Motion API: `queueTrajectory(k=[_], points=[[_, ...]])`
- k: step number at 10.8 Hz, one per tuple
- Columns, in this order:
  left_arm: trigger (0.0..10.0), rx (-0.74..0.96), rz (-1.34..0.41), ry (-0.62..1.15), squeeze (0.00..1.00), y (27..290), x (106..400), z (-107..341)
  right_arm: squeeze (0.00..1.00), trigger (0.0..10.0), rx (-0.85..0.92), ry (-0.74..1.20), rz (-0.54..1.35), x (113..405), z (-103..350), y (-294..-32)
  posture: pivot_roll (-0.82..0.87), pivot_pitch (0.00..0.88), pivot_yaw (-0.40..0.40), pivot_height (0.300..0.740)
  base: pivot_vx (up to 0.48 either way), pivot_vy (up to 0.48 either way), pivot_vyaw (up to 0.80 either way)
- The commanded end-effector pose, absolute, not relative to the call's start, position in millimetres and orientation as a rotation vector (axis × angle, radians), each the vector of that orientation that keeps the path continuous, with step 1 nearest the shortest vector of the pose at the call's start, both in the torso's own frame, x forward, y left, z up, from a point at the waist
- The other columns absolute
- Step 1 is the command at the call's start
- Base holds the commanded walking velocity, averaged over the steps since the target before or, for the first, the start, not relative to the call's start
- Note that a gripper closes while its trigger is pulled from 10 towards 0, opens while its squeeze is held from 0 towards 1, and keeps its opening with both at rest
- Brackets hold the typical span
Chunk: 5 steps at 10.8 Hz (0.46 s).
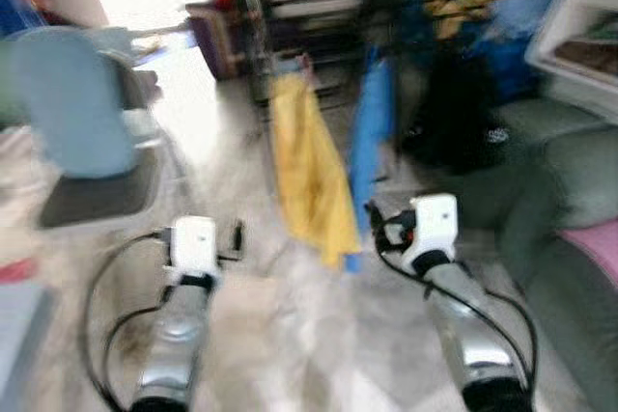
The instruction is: Hang hanger
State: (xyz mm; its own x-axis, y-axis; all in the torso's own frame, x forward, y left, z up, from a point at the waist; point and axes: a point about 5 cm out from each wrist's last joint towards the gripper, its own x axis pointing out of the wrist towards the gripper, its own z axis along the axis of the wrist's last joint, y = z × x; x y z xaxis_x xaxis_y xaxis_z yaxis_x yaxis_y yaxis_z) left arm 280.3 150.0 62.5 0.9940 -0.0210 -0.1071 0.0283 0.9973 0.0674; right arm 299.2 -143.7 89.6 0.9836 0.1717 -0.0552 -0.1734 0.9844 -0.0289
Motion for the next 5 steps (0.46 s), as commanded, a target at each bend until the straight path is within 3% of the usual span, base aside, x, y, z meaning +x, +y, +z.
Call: queueTrajectory(k=[1, 4, 5], points=[[10.0, 0.082, -0.028, 0.112, 0.00, 153.9, 281.7, 61.7, 0.00, 10.0, -0.032, 0.031, 0.175, 300.9, 94.8, -143.1, -0.12, 0.000, 0.078, 0.740, 0.000, 0.000, 0.80], [10.0, 0.074, -0.032, 0.114, 0.00, 152.7, 282.6, 59.7, 0.00, 10.0, -0.043, 0.024, 0.177, 301.8, 96.8, -146.1, -0.13, 0.000, 0.081, 0.740, 0.000, 0.000, 0.75], [10.0, 0.067, -0.035, 0.117, 0.00, 152.0, 282.5, 58.2, 0.00, 10.0, -0.045, 0.022, 0.176, 303.3, 97.3, -146.8, -0.13, 0.000, 0.074, 0.740, 0.000, 0.000, 0.00]])
